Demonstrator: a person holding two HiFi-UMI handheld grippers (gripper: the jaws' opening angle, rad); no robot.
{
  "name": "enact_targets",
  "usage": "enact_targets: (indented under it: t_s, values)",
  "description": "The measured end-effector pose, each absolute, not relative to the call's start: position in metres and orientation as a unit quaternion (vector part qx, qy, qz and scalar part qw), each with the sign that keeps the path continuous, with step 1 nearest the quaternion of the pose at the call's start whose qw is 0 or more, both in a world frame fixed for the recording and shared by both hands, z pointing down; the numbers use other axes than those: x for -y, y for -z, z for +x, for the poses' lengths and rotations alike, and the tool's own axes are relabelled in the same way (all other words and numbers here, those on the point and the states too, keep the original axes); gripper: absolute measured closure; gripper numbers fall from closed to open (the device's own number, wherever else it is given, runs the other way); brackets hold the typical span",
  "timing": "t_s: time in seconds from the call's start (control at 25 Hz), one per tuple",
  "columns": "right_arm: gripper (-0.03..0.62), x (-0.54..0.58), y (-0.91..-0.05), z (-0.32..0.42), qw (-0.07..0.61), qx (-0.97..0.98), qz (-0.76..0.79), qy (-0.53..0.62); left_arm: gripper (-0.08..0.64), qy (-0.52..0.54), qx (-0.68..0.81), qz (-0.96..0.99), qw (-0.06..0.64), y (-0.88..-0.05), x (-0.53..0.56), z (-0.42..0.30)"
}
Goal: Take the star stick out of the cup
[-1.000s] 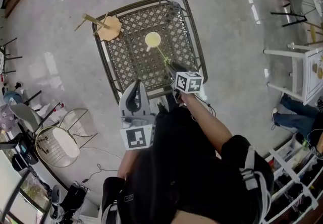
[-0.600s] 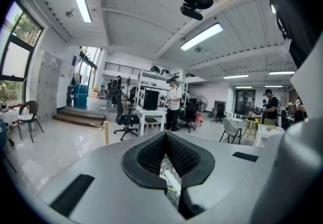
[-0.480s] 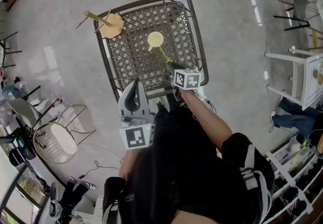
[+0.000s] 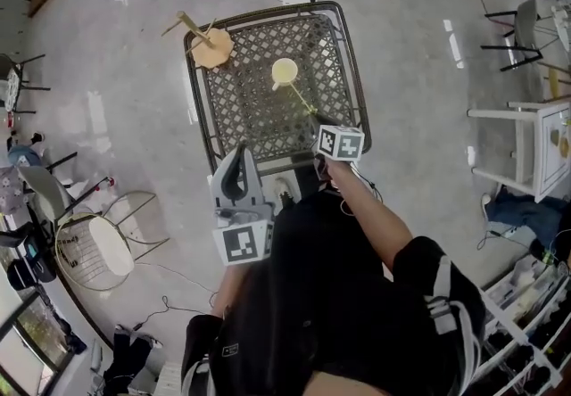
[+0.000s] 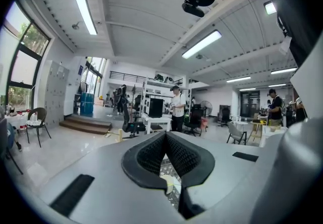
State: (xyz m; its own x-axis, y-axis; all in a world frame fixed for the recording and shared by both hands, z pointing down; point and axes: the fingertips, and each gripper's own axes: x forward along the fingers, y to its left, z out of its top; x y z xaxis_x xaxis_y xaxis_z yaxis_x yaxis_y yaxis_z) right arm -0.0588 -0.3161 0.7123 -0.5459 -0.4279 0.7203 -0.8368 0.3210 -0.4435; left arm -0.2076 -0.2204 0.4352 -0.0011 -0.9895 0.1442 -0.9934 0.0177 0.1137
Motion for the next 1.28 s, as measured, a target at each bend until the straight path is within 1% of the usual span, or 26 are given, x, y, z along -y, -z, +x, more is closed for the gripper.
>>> enact_targets:
  t_s: [0.12,0.28,0.6,0.92,1.16,1.28]
  values:
    - [0.571,0.299,-0.696,-0.056,0.238,0.783,0.415,-0.397,0.545,0.001,0.707,0.703,0.071,-0.423,0.196,-0.210]
    - [0.571,0.269,-0.662,-0.053,0.206,0.800,0.425,-0.370,0.545,0.020,0.700,0.712,0.047,-0.405,0.157,-0.208]
    - [0.571,0.198,-0.580,-0.037,0.130,0.821,0.441,-0.338,0.545,0.028,0.671,0.740,0.038,-0.394,0.089,-0.182]
    - [0.571,0.161,-0.513,-0.018,0.068,0.842,0.442,-0.303,0.545,0.032,0.673,0.738,0.035,-0.383,0.060,-0.162]
    - [0.571,0.138,-0.463,0.000,0.054,0.864,0.441,-0.236,0.545,0.020,0.675,0.737,0.030,-0.378,0.053,-0.147]
    - [0.571,0.126,-0.456,0.009,0.050,0.868,0.437,-0.231,0.545,0.021,0.679,0.733,0.035,-0.380,0.053,-0.142]
